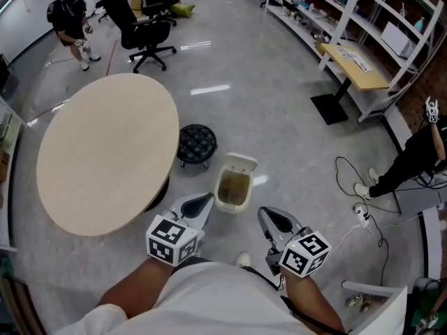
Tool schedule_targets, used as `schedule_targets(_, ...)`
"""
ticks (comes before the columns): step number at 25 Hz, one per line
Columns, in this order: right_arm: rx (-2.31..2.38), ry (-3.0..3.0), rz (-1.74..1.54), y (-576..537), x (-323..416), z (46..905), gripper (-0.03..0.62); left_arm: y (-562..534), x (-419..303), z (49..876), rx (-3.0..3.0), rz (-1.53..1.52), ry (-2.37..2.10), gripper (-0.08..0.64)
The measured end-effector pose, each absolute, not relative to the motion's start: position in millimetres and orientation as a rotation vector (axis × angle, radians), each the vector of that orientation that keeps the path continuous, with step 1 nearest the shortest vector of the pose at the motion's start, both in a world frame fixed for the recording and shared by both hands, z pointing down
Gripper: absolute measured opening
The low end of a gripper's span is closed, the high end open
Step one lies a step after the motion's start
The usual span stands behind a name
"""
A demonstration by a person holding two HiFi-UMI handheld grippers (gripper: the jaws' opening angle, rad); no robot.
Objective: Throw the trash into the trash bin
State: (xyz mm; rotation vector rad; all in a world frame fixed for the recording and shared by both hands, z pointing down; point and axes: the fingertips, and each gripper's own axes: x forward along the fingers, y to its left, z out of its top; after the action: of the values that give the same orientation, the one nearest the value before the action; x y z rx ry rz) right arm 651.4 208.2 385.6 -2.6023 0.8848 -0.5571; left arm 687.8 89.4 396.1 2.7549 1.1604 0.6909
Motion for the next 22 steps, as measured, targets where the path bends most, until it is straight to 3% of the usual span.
schedule_targets(22, -2.628, 0.843, -0.553, 211.4, 647.0, 388.8, 0.000, 97.8, 686.5, 394.1, 2.744, 0.677, 1.217, 0.006)
